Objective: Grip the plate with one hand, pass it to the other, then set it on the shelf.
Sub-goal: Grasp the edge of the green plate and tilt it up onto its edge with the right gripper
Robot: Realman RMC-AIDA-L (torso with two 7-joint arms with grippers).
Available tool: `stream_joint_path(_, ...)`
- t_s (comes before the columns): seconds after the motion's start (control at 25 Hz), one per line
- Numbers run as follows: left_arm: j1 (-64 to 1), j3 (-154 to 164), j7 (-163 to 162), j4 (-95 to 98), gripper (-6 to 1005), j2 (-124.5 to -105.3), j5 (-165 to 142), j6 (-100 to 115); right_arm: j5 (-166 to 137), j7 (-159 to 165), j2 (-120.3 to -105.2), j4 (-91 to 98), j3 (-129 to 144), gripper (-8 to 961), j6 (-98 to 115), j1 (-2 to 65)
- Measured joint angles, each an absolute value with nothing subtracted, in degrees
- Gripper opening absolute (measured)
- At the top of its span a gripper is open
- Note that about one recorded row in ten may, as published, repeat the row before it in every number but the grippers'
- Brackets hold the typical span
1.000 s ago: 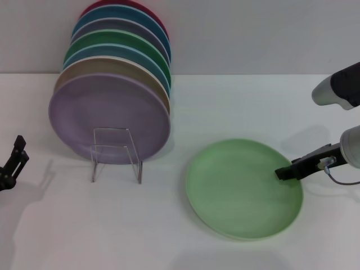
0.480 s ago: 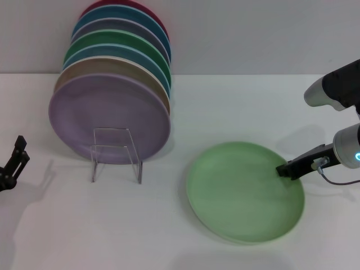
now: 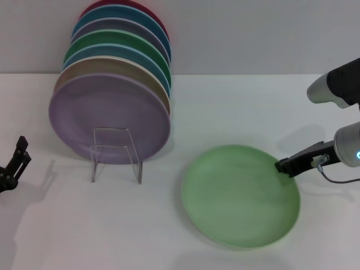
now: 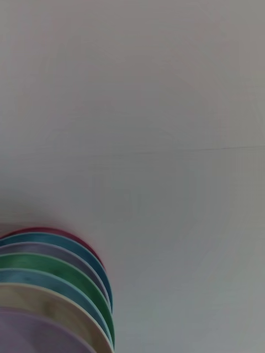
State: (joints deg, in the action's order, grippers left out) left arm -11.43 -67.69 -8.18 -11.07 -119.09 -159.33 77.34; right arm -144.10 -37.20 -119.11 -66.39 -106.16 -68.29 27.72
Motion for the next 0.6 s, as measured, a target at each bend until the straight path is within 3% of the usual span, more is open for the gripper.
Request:
stream_joint_path(0.36, -11.4, -67.7, -8.2, -11.1, 837, -119.09, -159.2, 77.3, -143.8, -37.9, -119.09, -67.2, -106.4, 13, -68.0, 26.6)
stream_joint_path(0.6, -11.5, -67.7, -8.2, -11.4, 837, -119.09, -159.3, 77.3, -142.4, -38.5, -119.05, -69.0, -106.8, 14, -67.9, 25.4)
